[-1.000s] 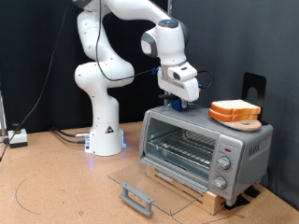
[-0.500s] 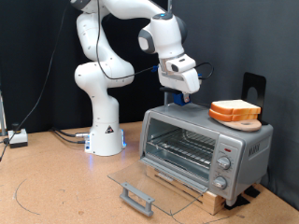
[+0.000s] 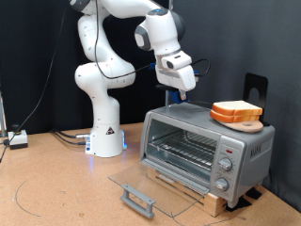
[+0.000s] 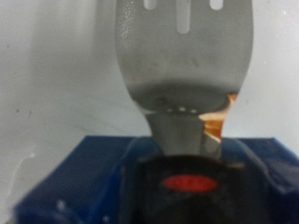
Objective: Make a piece of toast with the oven
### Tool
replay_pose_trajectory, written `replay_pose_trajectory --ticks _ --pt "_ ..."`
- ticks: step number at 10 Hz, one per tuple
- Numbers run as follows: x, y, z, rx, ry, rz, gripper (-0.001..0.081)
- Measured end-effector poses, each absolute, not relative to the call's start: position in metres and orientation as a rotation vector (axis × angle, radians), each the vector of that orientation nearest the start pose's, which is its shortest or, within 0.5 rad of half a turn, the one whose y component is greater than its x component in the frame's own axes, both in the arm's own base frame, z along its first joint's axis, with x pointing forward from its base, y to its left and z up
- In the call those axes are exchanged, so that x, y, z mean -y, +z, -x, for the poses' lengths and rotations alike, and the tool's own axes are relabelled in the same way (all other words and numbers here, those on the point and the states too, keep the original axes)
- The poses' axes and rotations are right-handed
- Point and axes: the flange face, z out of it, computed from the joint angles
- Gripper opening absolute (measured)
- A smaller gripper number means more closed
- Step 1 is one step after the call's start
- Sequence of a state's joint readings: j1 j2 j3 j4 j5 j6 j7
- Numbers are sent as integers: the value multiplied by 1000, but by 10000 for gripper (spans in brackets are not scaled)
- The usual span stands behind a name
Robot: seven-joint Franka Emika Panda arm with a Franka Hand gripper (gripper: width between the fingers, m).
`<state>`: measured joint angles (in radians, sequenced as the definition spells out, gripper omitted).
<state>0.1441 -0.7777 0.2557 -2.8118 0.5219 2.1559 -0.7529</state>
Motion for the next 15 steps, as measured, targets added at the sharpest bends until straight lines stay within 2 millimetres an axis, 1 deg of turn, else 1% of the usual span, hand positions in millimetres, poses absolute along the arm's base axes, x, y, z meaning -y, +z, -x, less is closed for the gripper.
replay_pose_trajectory --ticks 7,8,9,10,12,15 --pt "-132 415 -292 1147 -214 2652 403" --pt "-132 415 -292 1147 -215 2652 403" --pt "-129 418 -297 1085 -271 2680 403" --pt "-119 422 -302 979 -345 2716 403" --pt "-90 429 -308 788 -406 2745 403" --pt "-43 437 -315 604 -462 2781 403"
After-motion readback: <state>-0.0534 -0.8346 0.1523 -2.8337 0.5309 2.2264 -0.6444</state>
